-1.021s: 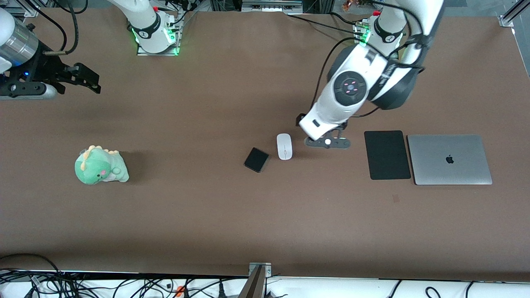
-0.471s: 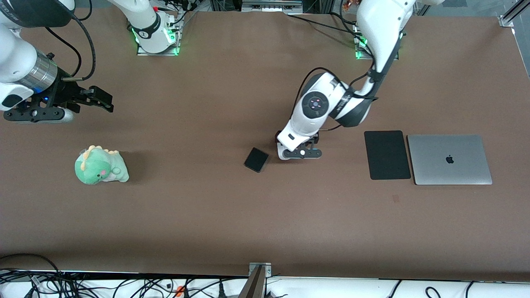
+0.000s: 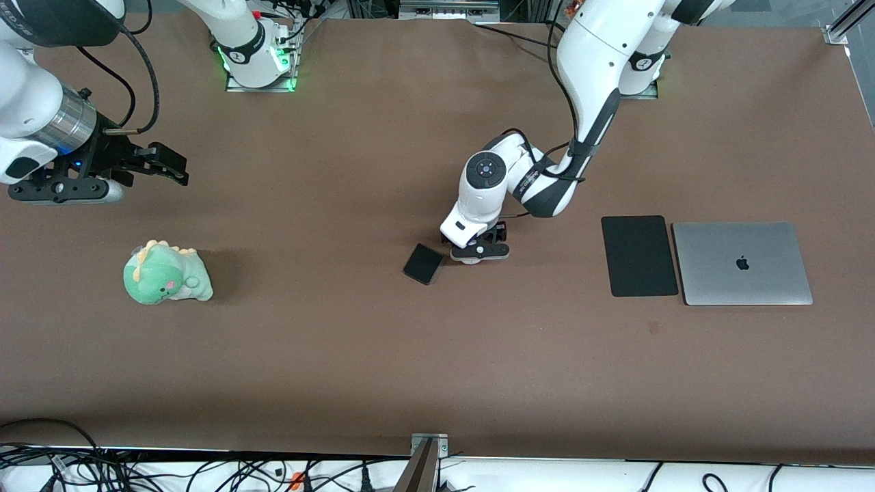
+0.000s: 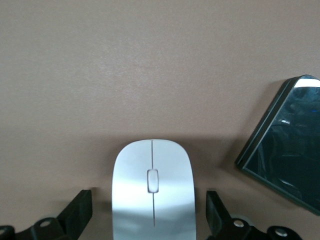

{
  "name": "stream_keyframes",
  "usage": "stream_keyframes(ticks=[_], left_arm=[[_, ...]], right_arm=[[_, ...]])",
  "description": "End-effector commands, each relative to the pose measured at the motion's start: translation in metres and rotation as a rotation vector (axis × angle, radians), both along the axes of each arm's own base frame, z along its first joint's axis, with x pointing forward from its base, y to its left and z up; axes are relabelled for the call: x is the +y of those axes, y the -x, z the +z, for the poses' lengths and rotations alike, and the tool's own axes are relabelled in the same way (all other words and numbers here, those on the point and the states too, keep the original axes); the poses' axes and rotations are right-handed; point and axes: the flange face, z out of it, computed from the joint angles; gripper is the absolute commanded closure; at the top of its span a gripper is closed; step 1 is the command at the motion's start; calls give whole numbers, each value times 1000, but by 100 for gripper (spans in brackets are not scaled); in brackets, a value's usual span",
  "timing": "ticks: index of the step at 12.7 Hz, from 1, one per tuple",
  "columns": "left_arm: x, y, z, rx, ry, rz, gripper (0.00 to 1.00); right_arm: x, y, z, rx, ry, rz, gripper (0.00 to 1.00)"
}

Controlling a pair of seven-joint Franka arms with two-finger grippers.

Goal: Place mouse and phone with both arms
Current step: 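Close the left gripper on the white mouse and lift it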

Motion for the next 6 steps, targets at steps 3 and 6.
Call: stream_keyframes(ticks=[3,6], left_arm=[[-3,-1,6,-25,-8,4,68],[3,-10,40,-18,-33,23,71]], right_arm=[[8,4,1,14,-14,3,0],[13,6,0,27,-12,11,0]])
